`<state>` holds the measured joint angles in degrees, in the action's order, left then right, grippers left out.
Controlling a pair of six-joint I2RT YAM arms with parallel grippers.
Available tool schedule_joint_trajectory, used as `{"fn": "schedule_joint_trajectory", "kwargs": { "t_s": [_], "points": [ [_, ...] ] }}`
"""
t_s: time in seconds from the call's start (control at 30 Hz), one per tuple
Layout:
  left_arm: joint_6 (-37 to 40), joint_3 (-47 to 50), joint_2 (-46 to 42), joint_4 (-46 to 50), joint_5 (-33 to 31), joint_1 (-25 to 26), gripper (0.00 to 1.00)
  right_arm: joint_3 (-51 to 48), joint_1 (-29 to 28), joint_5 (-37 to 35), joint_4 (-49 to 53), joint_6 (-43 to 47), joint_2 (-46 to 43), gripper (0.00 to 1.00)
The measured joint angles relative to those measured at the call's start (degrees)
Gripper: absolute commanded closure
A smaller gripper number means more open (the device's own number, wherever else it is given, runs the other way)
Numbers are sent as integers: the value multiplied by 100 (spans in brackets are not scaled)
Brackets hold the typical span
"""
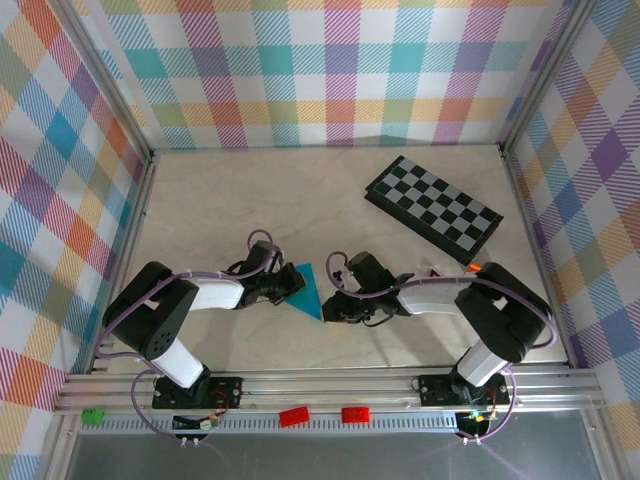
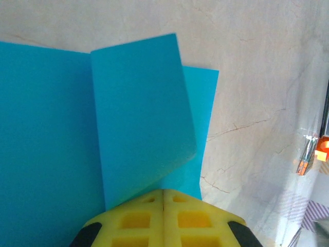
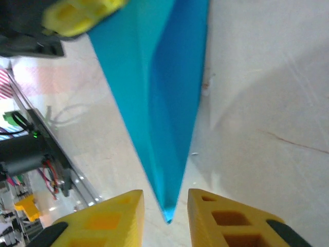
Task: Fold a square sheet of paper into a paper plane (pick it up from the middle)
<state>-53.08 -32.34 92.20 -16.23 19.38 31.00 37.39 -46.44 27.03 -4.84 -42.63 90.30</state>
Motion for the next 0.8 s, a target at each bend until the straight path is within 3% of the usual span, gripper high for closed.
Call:
{"fn": "schedule_joint_trajectory", "kwargs": {
  "t_s": [0.23,0.8],
  "points": [
    [0,26,0,-46,9,0,100,876,105,179,319,94,103,89],
    [2,26,0,-48,11,0,100,2085,-173,153,1019,173,1480,96]
  ]
}}
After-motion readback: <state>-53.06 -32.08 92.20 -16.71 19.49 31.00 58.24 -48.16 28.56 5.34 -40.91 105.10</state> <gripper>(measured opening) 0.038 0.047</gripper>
